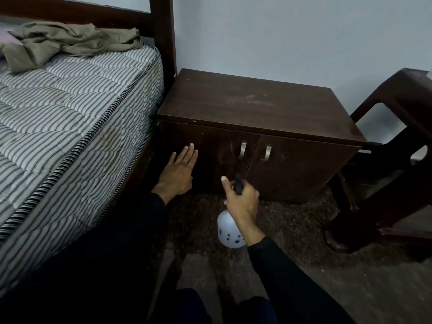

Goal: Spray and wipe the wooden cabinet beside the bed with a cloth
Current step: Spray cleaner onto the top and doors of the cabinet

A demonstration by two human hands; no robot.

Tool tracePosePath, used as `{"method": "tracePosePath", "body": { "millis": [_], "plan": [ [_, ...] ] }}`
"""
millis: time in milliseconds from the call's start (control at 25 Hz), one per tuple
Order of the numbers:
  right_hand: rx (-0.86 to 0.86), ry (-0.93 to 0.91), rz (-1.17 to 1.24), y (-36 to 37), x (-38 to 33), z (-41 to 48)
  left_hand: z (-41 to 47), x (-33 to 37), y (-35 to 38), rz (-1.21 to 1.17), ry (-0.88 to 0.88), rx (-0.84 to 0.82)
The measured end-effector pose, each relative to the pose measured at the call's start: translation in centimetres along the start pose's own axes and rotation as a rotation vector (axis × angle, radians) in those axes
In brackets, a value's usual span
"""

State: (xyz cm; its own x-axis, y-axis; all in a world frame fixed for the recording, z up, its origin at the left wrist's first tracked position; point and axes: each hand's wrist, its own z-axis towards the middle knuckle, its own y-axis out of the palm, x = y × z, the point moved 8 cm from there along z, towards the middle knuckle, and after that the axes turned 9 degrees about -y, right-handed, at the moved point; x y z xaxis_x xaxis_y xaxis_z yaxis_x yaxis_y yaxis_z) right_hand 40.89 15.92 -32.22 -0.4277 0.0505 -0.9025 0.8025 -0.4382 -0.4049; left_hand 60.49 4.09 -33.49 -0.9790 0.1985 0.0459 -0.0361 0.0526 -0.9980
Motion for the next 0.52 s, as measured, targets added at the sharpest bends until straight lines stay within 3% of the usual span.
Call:
{"method": "tracePosePath", "body": {
  "millis": [120,360,520],
  "plan": [
    [0.111,0.03,-0.061,-1.1,0.6,0.2,-0.2,0.7,-0.2,0.009,0.002,0.014],
    [0.141,0.048,0.123,-4.3,2.5,0.6,-0.8,5.6,-1.0,0.051,0.12,0.073],
    [0.205,0.02,-0.048,-8.5,3.2,1.7,-0.6,11.9,-3.6,0.053,0.256,0.199]
  ]
}}
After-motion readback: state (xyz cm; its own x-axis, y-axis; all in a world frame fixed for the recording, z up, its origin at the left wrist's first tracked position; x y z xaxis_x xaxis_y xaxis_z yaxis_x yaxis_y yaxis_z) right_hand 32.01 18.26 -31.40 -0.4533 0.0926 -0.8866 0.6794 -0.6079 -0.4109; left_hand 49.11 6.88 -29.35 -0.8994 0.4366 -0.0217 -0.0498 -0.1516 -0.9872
